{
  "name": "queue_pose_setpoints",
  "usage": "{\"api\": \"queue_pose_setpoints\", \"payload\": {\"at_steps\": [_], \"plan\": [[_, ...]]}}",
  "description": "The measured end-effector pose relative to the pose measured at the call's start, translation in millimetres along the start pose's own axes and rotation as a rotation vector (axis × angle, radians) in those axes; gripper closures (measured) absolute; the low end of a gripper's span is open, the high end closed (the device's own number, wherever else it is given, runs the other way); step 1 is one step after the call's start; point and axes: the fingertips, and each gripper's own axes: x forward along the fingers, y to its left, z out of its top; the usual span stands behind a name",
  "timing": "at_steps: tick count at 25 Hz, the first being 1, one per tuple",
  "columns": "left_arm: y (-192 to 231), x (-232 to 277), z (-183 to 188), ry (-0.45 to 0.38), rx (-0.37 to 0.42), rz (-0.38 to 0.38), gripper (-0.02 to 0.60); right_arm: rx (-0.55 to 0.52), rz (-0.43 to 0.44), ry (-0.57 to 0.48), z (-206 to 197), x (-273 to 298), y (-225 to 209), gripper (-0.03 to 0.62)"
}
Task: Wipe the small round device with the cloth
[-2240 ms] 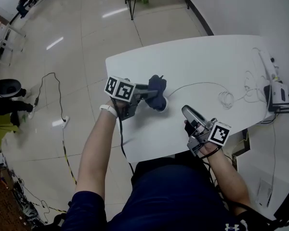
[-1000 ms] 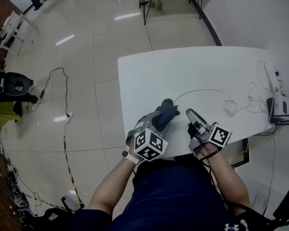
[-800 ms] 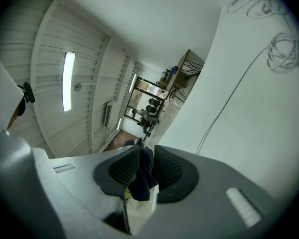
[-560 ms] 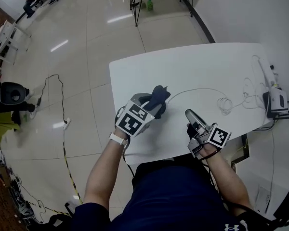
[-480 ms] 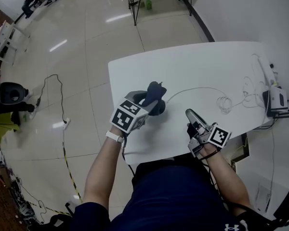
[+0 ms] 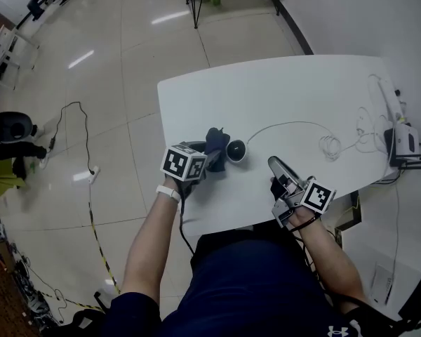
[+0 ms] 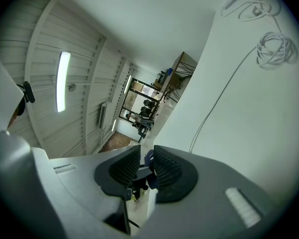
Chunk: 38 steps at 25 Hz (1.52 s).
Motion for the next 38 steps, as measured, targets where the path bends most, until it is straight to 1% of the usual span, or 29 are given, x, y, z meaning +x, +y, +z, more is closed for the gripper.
{"api": "queue_pose_setpoints", "payload": {"at_steps": [2,4,8,12,19,22,24,26,28,30,32,33,35,36,38], "plan": [[-8.4,14.6,-16.9,0.035,-0.013,-0.041,0.436,-0.006,-0.009,0.012,-4.6,-0.7,1.7,0.507],[-16.6,23.6,-29.7,0.058,-0.018,-0.058,0.436,-0.019,-0.021,0.017,-7.5,-3.1,4.1,0.507],[-27.8,28.6,-43.0,0.066,-0.008,-0.066,0.436,-0.062,-0.044,0.022,-12.2,-6.0,12.8,0.508],[-39.7,25.3,-54.5,0.089,0.009,-0.122,0.436,-0.085,-0.065,0.019,-22.9,-5.3,22.1,0.510],[-72.2,11.8,-72.2,0.084,0.068,-0.243,0.436,-0.100,-0.064,0.037,-52.7,2.5,38.6,0.510],[-95.4,14.8,-84.3,0.078,0.056,-0.262,0.436,-0.100,-0.064,0.064,-58.5,-0.7,37.2,0.510],[-111.4,12.2,-87.4,0.053,0.031,-0.268,0.436,-0.107,-0.057,0.075,-56.6,-2.2,37.5,0.510],[-119.9,4.2,-85.0,0.007,-0.029,-0.248,0.436,-0.115,-0.031,0.085,-53.5,0.1,41.9,0.510],[-125.1,-6.0,-78.4,-0.061,-0.115,-0.226,0.436,-0.140,-0.006,0.101,-50.9,1.3,45.6,0.516],[-130.4,-16.8,-70.9,-0.145,-0.214,-0.204,0.436,-0.214,0.002,0.130,-48.1,-2.6,47.8,0.528],[-137.8,-26.6,-63.3,-0.229,-0.297,-0.179,0.436,-0.314,0.003,0.164,-46.1,-9.5,52.9,0.536],[-141.8,-31.0,-61.1,-0.262,-0.320,-0.159,0.436,-0.371,0.004,0.179,-45.7,-13.4,55.2,0.537],[-145.3,-40.7,-60.7,-0.300,-0.331,-0.081,0.436,-0.482,0.007,0.197,-45.2,-21.7,58.3,0.546],[-145.5,-43.9,-62.9,-0.306,-0.329,-0.040,0.436,-0.527,0.012,0.201,-44.6,-25.8,59.9,0.549],[-142.5,-41.2,-74.3,-0.295,-0.337,0.017,0.434,-0.596,0.028,0.207,-43.6,-34.3,62.4,0.556]]}}
